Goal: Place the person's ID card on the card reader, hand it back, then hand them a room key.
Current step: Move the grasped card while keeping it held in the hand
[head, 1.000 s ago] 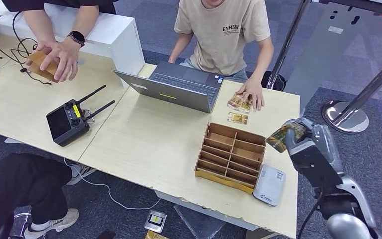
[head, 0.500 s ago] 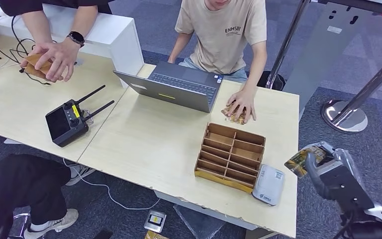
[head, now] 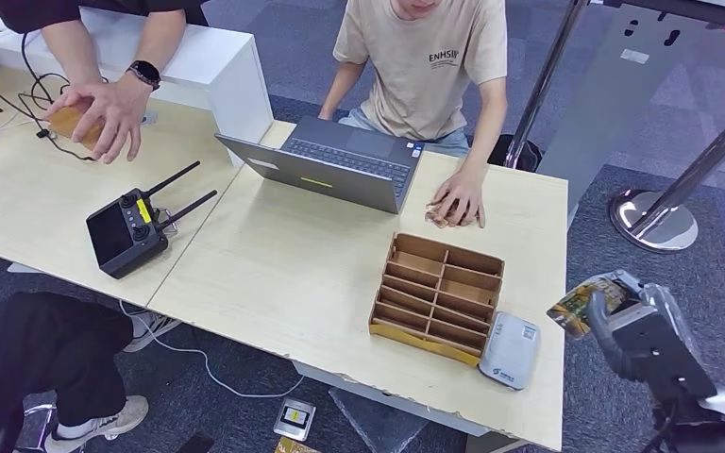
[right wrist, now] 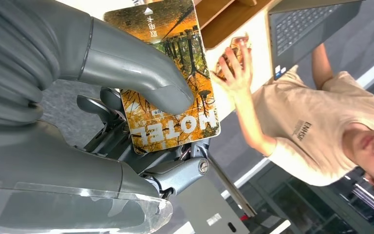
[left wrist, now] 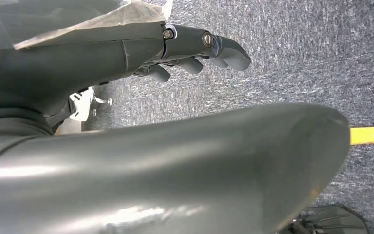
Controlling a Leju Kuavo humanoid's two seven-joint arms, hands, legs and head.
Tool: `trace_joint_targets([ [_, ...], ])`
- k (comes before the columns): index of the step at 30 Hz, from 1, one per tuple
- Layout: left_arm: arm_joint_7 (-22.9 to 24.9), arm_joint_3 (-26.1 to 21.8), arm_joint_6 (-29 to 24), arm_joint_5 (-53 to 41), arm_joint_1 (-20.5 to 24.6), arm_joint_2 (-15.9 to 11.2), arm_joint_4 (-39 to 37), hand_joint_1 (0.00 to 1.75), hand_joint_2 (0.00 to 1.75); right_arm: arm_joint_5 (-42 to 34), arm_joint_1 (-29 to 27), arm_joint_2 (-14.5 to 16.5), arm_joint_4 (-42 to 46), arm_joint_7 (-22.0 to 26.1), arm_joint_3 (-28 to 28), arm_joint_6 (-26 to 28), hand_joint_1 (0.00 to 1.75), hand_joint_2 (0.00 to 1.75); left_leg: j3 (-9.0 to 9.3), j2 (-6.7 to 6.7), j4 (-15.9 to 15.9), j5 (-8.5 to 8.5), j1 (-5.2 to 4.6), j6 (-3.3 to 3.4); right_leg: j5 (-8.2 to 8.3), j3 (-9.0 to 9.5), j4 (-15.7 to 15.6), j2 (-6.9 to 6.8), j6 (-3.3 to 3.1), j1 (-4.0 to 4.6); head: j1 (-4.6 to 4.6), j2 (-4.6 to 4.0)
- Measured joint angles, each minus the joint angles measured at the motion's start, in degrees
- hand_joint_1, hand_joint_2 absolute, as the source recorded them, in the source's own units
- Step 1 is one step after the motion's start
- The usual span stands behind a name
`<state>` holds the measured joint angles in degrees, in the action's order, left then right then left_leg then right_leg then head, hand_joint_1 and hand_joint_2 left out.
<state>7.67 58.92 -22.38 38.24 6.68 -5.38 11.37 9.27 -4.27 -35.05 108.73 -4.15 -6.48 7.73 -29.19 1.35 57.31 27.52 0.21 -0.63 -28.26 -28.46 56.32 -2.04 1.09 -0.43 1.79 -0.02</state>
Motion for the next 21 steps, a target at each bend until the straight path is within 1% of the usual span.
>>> trace_joint_targets([
  [3,0.0,0.0,-0.2,0.1,0.0,0.0,0.0,0.0,0.0,-0.4,-0.5,0.1,-1.3,0.0,-0.2,0.1,1.75,1.75,-0.01,0.0,0.0,0.0,0.0,0.0,0.0,0.0,0.0,0.0,0.0,0.0,-0.01,0.0],
  [7,-0.1,-0.2,-0.5,0.1,0.1,0.0,0.0,0.0,0.0,-2.7,-0.7,1.0,-6.2,3.1,-1.3,1.8,1.75,1.75,-0.03,0.0,0.0,0.0,0.0,0.0,0.0,0.0,0.0,0.0,0.0,0.0,0.0,0.0],
  [12,-0.1,-0.2,-0.4,-0.2,0.2,0.1,0.0,0.0,0.0,-4.9,0.8,3.5,-15.0,7.8,-3.6,3.6,1.75,1.75,-0.04,-0.02,0.0,0.0,0.01,0.0,0.0,0.0,0.0,0.01,0.0,0.01,0.0,0.0],
  [16,-0.1,-0.1,-0.4,-0.7,0.4,0.4,0.0,0.0,0.0,-3.8,3.5,5.7,-22.6,9.5,-6.2,4.0,1.75,1.75,-0.01,-0.06,0.0,0.0,0.04,0.0,0.0,-0.01,0.0,0.08,0.0,0.05,-0.01,0.0],
  [21,-0.1,-0.1,-0.4,-0.7,0.4,0.4,0.0,0.0,0.0,-3.7,3.7,6.0,-23.5,9.6,-6.6,4.0,1.75,1.75,-0.02,-0.05,0.0,0.0,0.04,0.0,0.0,-0.01,0.0,0.07,0.0,0.05,0.0,0.0],
])
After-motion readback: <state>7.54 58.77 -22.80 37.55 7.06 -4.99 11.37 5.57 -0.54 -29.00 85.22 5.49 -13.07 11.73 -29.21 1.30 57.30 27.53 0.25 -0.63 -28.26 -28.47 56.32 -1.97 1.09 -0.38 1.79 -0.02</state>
